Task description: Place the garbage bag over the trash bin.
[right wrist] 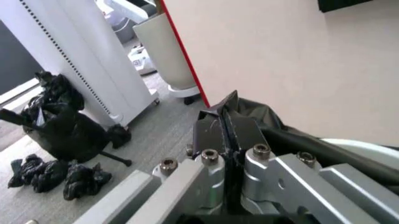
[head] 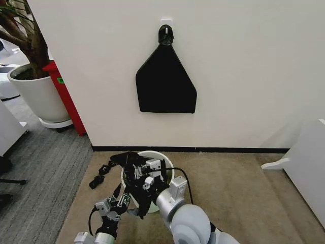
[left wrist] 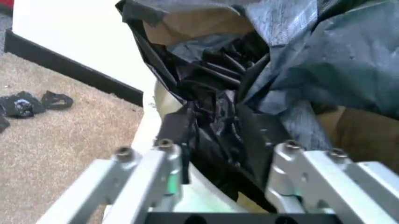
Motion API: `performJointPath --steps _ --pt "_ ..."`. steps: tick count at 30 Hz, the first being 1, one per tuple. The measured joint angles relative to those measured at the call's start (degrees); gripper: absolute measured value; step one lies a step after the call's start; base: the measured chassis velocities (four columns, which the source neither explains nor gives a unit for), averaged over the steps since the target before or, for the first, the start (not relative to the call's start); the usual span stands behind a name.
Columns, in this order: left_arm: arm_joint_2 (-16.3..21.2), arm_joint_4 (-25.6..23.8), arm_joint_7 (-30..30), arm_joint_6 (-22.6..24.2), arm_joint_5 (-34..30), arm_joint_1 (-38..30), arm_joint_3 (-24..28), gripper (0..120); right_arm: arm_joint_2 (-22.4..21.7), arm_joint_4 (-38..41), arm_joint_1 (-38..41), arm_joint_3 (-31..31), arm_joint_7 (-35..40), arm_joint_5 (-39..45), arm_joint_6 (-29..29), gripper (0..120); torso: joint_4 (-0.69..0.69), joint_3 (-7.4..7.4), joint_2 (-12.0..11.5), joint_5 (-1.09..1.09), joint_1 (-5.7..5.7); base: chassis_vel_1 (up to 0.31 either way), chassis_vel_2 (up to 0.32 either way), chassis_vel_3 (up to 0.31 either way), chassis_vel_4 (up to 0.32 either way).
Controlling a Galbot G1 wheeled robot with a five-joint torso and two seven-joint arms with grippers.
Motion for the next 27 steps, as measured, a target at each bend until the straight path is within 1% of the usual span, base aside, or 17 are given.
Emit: performJointPath --steps 1,2,4,6,7,14,22,27 --pt "0.0 0.0 0.0 0.0 0.0 0.0 0.0 26 0.0 0.0 0.0 0.0 0.0 0.0 0.0 0 0.0 0.0 0.0 0.0 0.0 0.0 0.0 0.0 0.0" --pt "-0.06 -0.09 0.02 -0.07 0.11 0.1 -0.02 20 -0.03 0.01 0.1 0.31 0.0 0.17 0.06 0 0.0 0.0 0.0 0.0 0.0 0.0 0.0 0.0 0.0" --pt "-0.1 -0.16 0.06 -0.12 0.2 0.17 -0.02 15 -0.03 0.03 0.19 0.54 0.0 0.35 0.07 0 0.0 0.0 0.0 0.0 0.0 0.0 0.0 0.0 0.0" --pt "-0.26 -0.34 0.16 -0.35 0.43 0.36 -0.03 4 -0.03 0.23 0.42 1.21 0.02 0.77 0.08 0 0.0 0.0 0.0 0.0 0.0 0.0 0.0 0.0 0.0" --pt "-0.37 -0.41 0.2 -0.46 0.57 0.5 -0.03 0 -0.04 0.36 0.58 1.58 0.04 1.05 0.08 0 0.0 0.0 0.0 0.0 0.0 0.0 0.0 0.0 0.0" --pt "-1.15 -0.28 0.62 -1.4 1.8 1.14 0.07 0 0.17 0.81 1.46 4.05 0.18 2.25 0.11 0 0.0 0.0 0.0 0.0 0.0 0.0 0.0 0.0 0.0" --pt "-1.54 -0.62 1.74 -2.97 3.0 1.52 0.09 0 -0.15 0.38 1.28 4.69 0.02 1.89 0.55 0 0.0 0.0 0.0 0.0 0.0 0.0 0.0 0.0 0.0" --pt "-1.29 -2.2 2.93 -4.38 2.93 1.54 -0.34 0 -0.58 -2.57 -0.4 3.62 -2.02 -2.88 2.24 0 0.0 0.0 0.0 0.0 0.0 0.0 0.0 0.0 0.0"
